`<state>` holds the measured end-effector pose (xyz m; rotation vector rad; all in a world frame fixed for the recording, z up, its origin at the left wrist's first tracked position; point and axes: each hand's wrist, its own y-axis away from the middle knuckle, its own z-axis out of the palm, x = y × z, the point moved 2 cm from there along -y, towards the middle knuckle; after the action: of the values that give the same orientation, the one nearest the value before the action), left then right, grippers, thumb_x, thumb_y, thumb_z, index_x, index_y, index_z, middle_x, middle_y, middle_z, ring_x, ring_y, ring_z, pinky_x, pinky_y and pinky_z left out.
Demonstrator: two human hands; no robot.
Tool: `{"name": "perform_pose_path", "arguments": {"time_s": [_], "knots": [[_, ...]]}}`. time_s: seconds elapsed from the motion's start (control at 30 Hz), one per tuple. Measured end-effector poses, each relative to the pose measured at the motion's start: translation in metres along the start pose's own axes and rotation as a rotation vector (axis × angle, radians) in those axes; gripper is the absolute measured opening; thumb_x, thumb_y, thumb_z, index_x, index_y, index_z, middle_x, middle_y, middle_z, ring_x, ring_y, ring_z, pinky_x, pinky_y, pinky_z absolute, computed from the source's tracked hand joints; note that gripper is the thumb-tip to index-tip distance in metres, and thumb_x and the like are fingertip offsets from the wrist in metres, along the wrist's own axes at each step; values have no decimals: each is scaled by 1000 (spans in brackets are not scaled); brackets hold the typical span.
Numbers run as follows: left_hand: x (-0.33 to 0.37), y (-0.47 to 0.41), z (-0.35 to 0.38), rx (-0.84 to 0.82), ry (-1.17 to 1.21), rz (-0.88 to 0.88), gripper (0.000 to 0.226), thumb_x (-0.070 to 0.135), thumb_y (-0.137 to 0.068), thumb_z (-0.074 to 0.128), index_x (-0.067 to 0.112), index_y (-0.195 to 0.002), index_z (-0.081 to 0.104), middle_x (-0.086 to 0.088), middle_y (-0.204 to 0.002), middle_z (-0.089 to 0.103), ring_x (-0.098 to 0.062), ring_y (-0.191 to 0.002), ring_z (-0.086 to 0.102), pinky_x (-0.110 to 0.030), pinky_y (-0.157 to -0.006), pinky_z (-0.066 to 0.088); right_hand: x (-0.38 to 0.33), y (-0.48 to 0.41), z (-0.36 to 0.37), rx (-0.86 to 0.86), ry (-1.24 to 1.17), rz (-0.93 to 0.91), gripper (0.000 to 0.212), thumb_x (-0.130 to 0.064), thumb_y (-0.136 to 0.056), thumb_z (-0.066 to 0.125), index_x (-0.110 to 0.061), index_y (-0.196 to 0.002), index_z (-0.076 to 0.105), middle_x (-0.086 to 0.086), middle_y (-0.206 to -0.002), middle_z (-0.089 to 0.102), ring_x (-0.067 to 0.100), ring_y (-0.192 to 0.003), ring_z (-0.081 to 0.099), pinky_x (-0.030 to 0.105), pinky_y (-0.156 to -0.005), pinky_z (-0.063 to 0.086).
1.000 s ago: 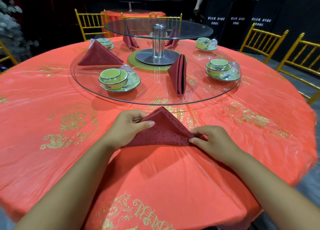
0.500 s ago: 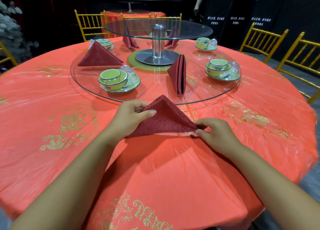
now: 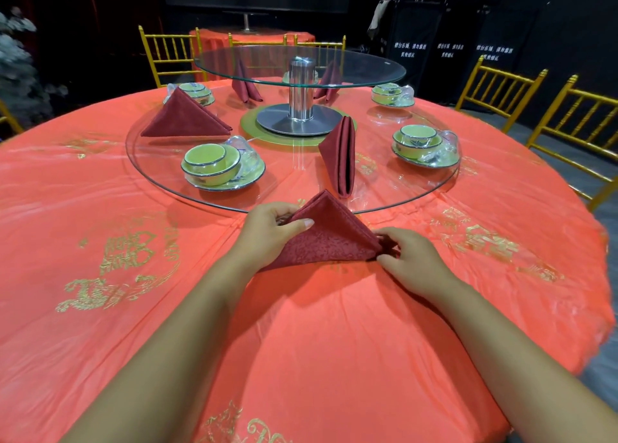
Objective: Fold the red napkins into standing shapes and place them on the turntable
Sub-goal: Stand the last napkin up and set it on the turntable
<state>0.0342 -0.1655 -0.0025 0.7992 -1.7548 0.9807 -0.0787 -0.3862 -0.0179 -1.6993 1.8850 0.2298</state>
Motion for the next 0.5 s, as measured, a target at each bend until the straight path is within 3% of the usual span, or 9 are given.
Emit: {"name": "perform_pose_path", "arguments": {"time_s": [0.1,0.2,0.3,0.4,0.5], "knots": [[-2,-2,2,-11,11,3,13,8,-81,73,20,-85,73,10,-69,69,-1,-64,58,-17,-62,47,-16,-8,3,3,-59,7,51,-27,-76,67,-15,-124,57,0,-117,61,18,-110,54,32,-93,40],[-4,-5,4,-16,19,13,11,8,-81,73,18,-86,73,6,-74,72,-2,-67,61,-20,-66,49,-40,-17,17,60,-220,-15,57,-46,-81,54,-16,-130,51,-3,-123,57,12,-114,50,29,-98,37],[-8,-4,5,-4,-9,19,9,11,-82,73,16,-89,74,-9,-86,74,-9,-75,62,-31,-73,50,-49,-20,31,194,-255,4,42,-41,-88,46,-15,-119,57,-3,-112,61,16,-107,54,33,-92,41],[-14,1,5,28,-106,79,9,33,-85,68,35,-93,71,11,-93,73,0,-86,65,-21,-80,48,-47,-17,38,291,-205,24,33,-36,-89,44,-11,-104,60,-5,-94,60,19,-95,54,32,-80,38],[-20,-1,-2,54,-334,143,46,54,-88,41,30,-119,65,13,-125,63,0,-121,52,-16,-101,33,-43,-16,39,341,-178,-5,27,-32,-90,46,-12,-101,61,-7,-92,58,19,-93,54,29,-78,36]]}}
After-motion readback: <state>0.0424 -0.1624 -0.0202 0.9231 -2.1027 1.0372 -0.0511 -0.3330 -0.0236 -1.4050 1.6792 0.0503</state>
